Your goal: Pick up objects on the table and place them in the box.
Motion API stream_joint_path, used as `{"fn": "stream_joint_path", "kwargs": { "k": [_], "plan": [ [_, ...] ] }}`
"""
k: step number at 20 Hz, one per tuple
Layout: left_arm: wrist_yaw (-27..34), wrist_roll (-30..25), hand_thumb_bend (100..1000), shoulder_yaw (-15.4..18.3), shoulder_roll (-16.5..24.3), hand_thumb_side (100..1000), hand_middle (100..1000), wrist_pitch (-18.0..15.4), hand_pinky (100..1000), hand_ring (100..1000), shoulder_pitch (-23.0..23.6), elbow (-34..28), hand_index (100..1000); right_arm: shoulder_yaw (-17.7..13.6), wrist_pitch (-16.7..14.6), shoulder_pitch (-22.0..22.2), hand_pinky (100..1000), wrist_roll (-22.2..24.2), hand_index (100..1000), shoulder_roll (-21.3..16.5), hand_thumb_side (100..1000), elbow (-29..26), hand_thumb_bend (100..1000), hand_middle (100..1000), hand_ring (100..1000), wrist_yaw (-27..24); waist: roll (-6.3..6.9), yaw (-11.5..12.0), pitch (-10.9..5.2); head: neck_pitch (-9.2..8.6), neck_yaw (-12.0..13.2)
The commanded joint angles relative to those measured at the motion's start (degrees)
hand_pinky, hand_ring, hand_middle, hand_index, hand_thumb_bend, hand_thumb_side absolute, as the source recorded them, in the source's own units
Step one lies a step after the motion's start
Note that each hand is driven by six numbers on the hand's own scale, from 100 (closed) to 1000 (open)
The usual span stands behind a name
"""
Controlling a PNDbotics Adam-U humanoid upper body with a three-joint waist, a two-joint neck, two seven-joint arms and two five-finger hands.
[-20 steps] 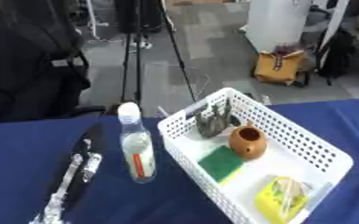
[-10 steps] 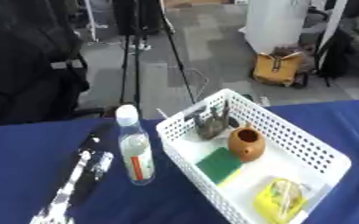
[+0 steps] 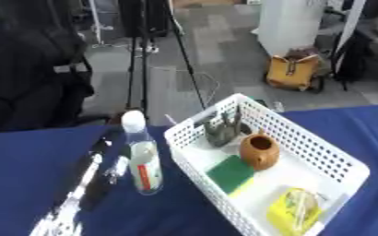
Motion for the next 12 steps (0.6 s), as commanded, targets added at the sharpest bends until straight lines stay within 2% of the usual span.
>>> {"fn": "stream_joint_path", "kwargs": {
  "k": [1, 7, 12],
  "plan": [
    [-0.6, -1.4, 166, -0.1, 1.0, 1000, 1000, 0.4, 1000, 1000, -1.3, -0.8, 1000, 0.1, -0.2, -0.2, 644, 0.2, 703, -0.5, 815, -0.7, 100, 604, 530, -0.6, -0.13, 0.1, -1.29, -0.41, -0.1],
    [-1.1, -3.6, 158, -0.3, 1.5, 1000, 1000, 0.6, 1000, 1000, -2.0, -0.7, 1000, 0.2, -0.2, -0.2, 644, 0.2, 706, -0.5, 816, -0.7, 100, 604, 529, -0.6, -0.08, 0.2, -1.39, -0.49, 0.0],
    [-2.7, -3.2, 144, -0.1, 1.6, 1000, 1000, 2.4, 1000, 1000, -2.6, 0.1, 1000, 0.2, -0.4, -0.2, 643, 0.2, 705, -0.4, 818, -0.7, 100, 603, 529, -0.7, -0.11, 0.1, -1.47, -0.60, 0.0]
  ]
}}
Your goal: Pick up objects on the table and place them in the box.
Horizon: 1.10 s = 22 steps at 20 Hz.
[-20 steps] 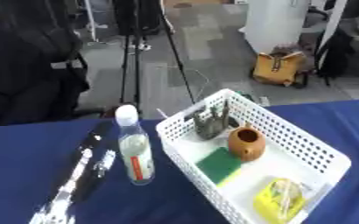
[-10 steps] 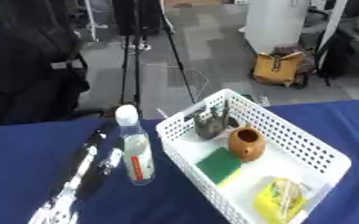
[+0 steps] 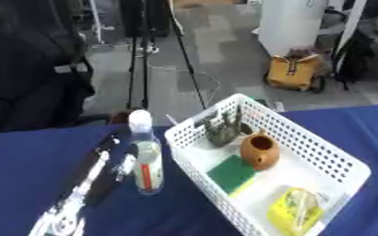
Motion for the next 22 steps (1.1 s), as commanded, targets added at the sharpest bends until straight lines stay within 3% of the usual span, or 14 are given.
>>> {"fn": "stream_joint_path", "kwargs": {
  "k": [1, 13, 18, 22],
  "plan": [
    [-1.1, 0.2, 144, 0.2, 1.5, 1000, 1000, 1.0, 1000, 1000, -1.2, -0.2, 1000, 0.2, -0.2, -0.5, 643, 0.0, 705, -0.5, 818, -0.7, 100, 603, 529, -0.4, -0.17, 0.0, -1.47, -0.64, 0.0],
    [-1.7, -1.5, 175, 0.8, 1.8, 1000, 1000, 2.4, 1000, 1000, -0.7, 0.3, 1000, 0.2, -0.2, -0.2, 644, 0.0, 702, -0.5, 825, -0.7, 100, 602, 528, -0.4, -0.32, 0.6, -1.67, -0.53, -0.2],
    [-0.7, -3.5, 304, 0.9, 2.3, 1000, 1000, 1.9, 1000, 1000, -0.9, 0.6, 1000, 0.2, -0.1, 0.0, 643, 0.0, 702, -0.5, 829, -0.7, 100, 600, 527, -0.5, -0.26, 0.7, -1.84, -0.56, -0.2],
    [-2.0, -4.1, 326, 1.1, 2.5, 1000, 1000, 2.3, 1000, 1000, -1.1, 0.9, 1000, 0.3, -0.1, 0.1, 642, 0.1, 701, -0.5, 831, -0.7, 100, 599, 526, -0.7, -0.23, 0.8, -1.89, -0.59, -0.3]
  ]
}}
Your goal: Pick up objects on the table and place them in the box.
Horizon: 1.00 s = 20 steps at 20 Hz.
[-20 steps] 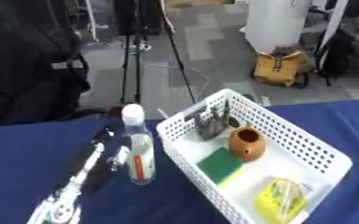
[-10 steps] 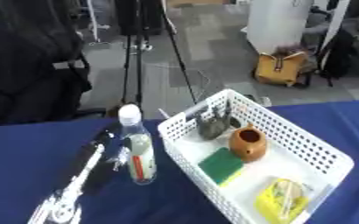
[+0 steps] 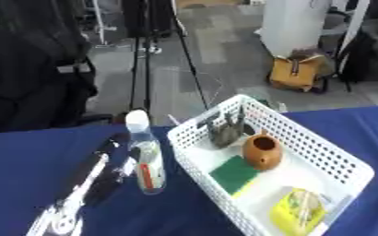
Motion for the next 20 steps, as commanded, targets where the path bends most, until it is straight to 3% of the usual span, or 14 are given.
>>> {"fn": "stream_joint_path", "kwargs": {
  "k": [1, 20],
  "plan": [
    [-1.1, -0.7, 328, 0.8, 1.7, 1000, 1000, 0.4, 1000, 1000, -1.1, -0.3, 1000, 0.0, 0.0, -0.4, 642, 0.0, 701, -0.5, 833, -0.7, 100, 599, 526, -0.4, -0.17, 0.1, -1.60, -0.64, -0.2],
    [-5.9, -8.4, 314, 1.4, 2.5, 1000, 1000, 3.4, 1000, 1000, -5.2, 0.5, 1000, 0.2, -0.1, 0.1, 639, 0.3, 696, -0.3, 846, -0.7, 100, 597, 522, -1.2, -0.29, 0.2, -1.80, -1.10, -0.4]
  ]
}}
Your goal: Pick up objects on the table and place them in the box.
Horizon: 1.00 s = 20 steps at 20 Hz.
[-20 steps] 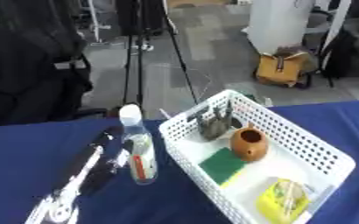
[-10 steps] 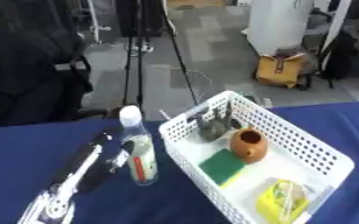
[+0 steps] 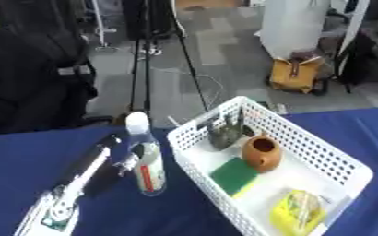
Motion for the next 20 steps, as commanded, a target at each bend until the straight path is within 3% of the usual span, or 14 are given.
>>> {"fn": "stream_joint_path", "kwargs": {
  "k": [1, 20],
  "plan": [
    [-0.5, -1.5, 312, 0.8, 1.4, 1000, 1000, 0.3, 1000, 1000, -1.6, -0.5, 1000, 0.2, -0.1, -0.4, 639, 0.3, 696, -0.3, 848, -0.7, 100, 596, 522, -0.5, -0.31, 0.0, -1.73, -0.88, -0.2],
    [-3.4, -4.4, 281, 0.7, 1.2, 1000, 1000, 1.3, 1000, 1000, -3.4, 1.6, 1000, 0.2, -0.2, -0.3, 638, 0.4, 694, -0.2, 849, -0.7, 100, 593, 519, -0.8, -0.15, -0.2, -1.66, -1.29, -0.3]
  ]
}}
